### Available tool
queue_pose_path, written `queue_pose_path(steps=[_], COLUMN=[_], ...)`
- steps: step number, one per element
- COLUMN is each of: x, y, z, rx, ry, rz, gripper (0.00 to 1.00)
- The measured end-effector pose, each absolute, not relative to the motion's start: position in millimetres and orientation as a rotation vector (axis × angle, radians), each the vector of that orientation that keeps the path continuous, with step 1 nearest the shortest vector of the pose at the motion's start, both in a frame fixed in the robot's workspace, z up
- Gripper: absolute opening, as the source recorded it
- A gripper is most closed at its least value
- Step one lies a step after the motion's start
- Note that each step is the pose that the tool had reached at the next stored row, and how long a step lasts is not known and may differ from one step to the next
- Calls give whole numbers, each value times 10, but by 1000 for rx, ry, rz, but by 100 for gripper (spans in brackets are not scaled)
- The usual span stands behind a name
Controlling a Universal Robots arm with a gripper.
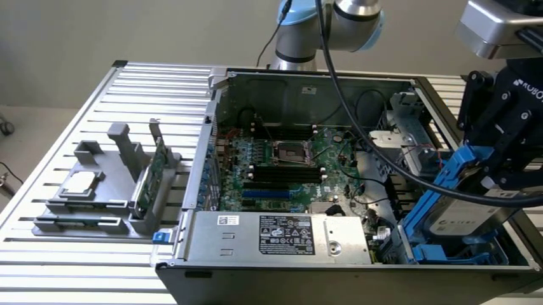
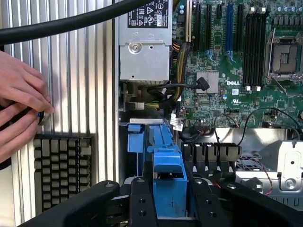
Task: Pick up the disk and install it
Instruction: 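Insert the disk into the insertion slot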
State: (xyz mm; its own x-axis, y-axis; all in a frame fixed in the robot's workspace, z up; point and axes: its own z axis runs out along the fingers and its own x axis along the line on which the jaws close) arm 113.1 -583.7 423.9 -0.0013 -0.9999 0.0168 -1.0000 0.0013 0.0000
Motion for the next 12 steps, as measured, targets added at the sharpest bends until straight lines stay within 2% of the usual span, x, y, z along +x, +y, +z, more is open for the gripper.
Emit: queue_pose_path(steps=[12], x=[1131], y=[-5827], z=[4138], rx=[2214], ry=[-2212], rz=[19], gripper=[32])
